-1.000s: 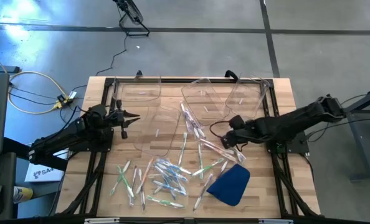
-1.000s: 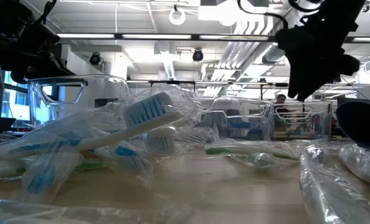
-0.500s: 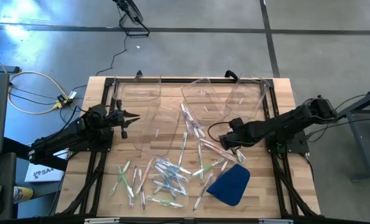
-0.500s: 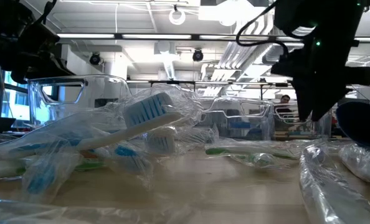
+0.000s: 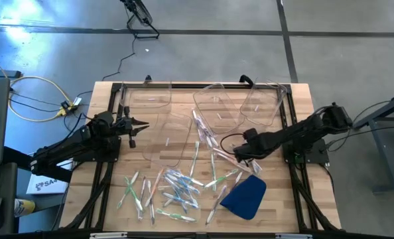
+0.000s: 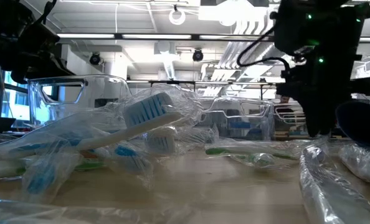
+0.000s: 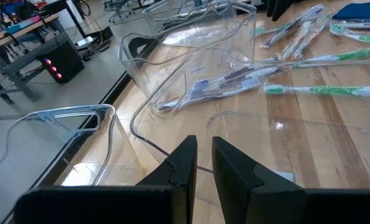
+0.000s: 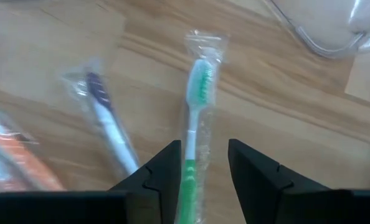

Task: Pick & Place Toothbrushes
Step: Put the green toothbrush into the top right transparent bin

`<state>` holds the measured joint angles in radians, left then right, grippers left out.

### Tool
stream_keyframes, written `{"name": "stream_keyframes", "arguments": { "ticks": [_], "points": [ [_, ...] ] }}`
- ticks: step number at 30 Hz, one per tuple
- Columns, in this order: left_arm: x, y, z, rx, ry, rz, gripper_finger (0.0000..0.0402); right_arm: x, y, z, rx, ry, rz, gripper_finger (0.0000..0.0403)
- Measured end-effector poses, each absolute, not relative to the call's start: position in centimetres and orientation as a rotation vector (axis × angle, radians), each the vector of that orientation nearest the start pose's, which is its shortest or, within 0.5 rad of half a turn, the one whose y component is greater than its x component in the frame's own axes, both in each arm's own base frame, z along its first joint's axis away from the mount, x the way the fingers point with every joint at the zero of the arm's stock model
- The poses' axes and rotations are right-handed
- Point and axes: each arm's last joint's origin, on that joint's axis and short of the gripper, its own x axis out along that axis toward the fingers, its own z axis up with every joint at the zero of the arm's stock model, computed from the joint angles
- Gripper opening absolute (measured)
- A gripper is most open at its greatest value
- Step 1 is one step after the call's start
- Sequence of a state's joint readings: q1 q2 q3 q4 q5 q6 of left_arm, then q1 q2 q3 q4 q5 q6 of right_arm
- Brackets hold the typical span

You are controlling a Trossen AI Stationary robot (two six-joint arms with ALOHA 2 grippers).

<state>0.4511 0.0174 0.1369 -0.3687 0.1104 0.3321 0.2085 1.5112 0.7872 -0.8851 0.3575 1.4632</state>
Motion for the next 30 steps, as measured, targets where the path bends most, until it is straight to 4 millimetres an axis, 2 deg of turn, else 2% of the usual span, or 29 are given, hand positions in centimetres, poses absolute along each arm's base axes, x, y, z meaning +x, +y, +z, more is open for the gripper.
{"name": "stream_keyframes", "arguments": {
  "ticks": [8,20,24,30],
  "points": [
    [7.8,3.4,17.3,0.258,0.294,0.295,0.0046,21.5,3.5,13.2,0.767,1.042,-1.089,0.0126],
    [7.9,3.5,17.3,0.258,0.295,0.295,0.0046,21.4,3.5,13.0,0.775,1.049,-1.089,0.0122],
    [7.8,3.4,17.3,0.258,0.294,0.295,0.0046,21.4,3.5,13.0,0.773,1.05,-1.088,0.0098],
    [7.9,3.4,17.3,0.257,0.294,0.293,0.0046,21.4,3.5,13.0,0.772,1.05,-1.088,0.0033]
  ]
}}
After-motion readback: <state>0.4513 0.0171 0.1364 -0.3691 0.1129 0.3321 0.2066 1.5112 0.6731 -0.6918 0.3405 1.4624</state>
